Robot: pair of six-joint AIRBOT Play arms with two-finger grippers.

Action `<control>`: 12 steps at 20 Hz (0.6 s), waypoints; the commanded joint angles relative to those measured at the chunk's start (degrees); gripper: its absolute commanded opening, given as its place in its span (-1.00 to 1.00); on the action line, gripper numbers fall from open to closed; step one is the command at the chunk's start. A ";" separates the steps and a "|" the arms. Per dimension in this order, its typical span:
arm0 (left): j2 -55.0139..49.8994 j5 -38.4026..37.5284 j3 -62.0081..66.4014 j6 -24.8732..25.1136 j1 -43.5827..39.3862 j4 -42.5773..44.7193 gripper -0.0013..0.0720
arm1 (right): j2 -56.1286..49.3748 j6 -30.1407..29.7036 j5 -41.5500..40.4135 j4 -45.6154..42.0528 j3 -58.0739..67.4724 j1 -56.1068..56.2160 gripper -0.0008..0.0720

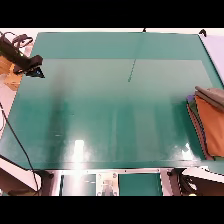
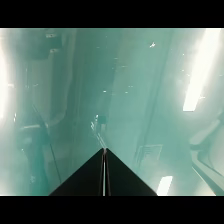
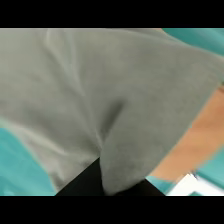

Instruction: Fold the shirts.

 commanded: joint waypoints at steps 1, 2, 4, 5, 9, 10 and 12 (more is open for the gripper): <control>0.00 -0.15 0.04 -0.09 0.02 -0.17 -0.90 | 1.92 1.20 0.63 -10.01 -11.52 -0.11 -0.94; 0.00 -0.17 0.07 -0.07 0.02 -0.17 -0.90 | 1.92 1.36 -0.48 -10.95 -15.19 -0.09 -0.94; 0.00 0.07 0.07 -0.07 0.02 -0.15 -0.90 | 1.90 1.36 -3.87 -11.04 -22.34 -0.07 -0.77; 0.00 0.11 0.04 -0.07 0.02 -0.15 -0.90 | 1.84 1.33 -4.83 -11.08 -25.29 -0.07 -0.41; 0.00 0.13 0.07 -0.07 0.02 -0.15 -0.90 | 0.57 2.51 -3.17 -11.93 -29.14 -0.11 0.51; 0.00 0.09 0.07 -0.07 0.02 -0.15 -0.90 | 0.31 4.33 -2.29 -11.61 -27.54 0.09 0.51; 0.00 -0.17 0.07 -0.04 0.02 -0.15 -0.90 | -0.15 4.96 -2.34 -6.14 -21.62 1.31 0.44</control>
